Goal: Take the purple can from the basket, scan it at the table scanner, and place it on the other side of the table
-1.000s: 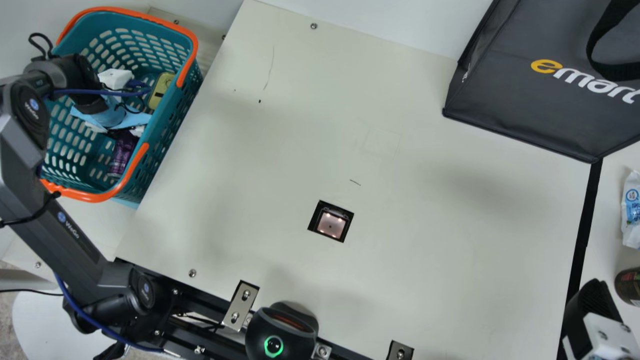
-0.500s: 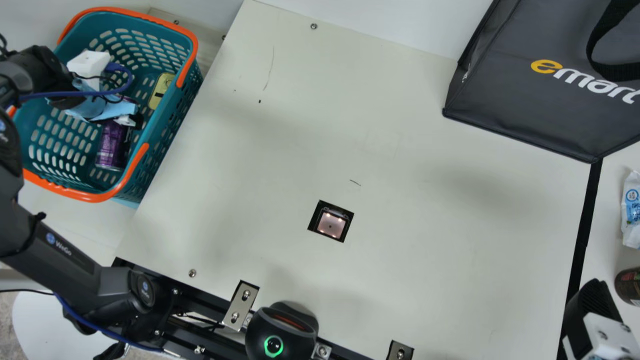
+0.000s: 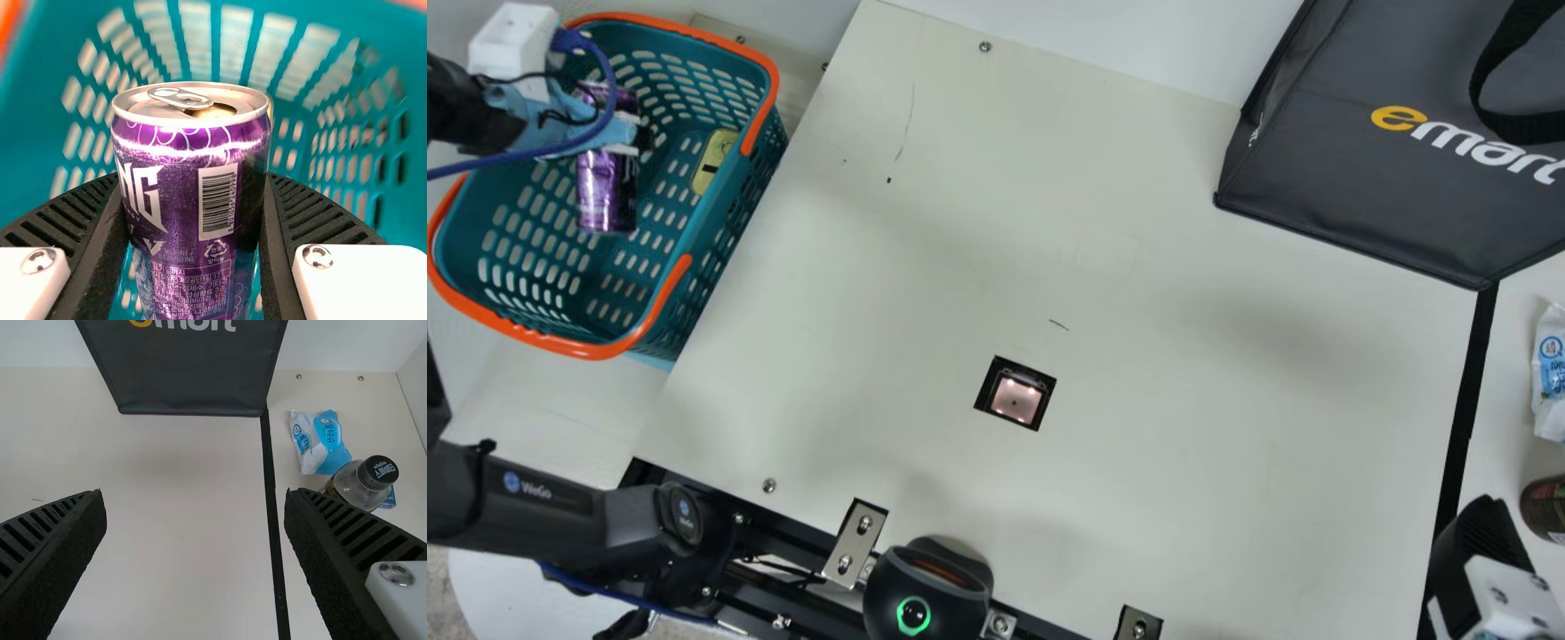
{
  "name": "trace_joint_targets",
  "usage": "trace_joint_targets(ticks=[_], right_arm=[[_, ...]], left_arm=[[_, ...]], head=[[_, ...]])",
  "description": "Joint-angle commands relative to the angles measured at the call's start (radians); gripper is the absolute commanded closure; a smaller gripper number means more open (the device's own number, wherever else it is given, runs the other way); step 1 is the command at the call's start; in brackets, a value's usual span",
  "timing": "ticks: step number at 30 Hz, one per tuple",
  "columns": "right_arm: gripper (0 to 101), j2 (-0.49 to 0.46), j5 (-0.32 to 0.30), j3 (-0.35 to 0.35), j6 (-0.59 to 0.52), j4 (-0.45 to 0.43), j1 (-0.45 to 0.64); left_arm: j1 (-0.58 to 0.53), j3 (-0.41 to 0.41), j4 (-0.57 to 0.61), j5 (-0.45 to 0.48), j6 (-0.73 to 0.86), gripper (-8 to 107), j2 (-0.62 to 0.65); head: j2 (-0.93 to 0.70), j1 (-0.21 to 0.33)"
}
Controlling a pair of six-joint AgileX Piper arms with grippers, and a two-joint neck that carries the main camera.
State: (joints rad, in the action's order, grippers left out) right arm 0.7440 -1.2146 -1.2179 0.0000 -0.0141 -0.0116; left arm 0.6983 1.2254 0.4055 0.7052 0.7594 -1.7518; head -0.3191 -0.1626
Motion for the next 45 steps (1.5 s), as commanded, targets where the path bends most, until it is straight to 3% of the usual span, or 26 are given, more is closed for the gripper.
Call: trace_joint_targets(ticks=[1, 20, 32, 45], right_arm=[[6, 0.000, 0.000, 0.000, 0.000, 0.000, 0.000], [6, 0.000, 0.000, 0.000, 0.000, 0.000, 0.000], [6, 0.000, -0.002, 0.000, 0.000, 0.000, 0.000], [6, 0.000, -0.002, 0.000, 0.000, 0.000, 0.000]], left_arm=[[-0.002, 0.009, 0.031, -0.005, 0.001, 107, 0.028], [-0.121, 0.034, 0.185, -0.106, -0.079, 107, 0.226], [-0.321, -0.040, 0.138, -0.205, -0.207, 107, 0.345], [-0.549, -0.165, 0.023, -0.388, -0.384, 107, 0.401]], head=[[-0.002, 0.024], [-0.002, 0.024], [-0.002, 0.024], [-0.002, 0.024]])
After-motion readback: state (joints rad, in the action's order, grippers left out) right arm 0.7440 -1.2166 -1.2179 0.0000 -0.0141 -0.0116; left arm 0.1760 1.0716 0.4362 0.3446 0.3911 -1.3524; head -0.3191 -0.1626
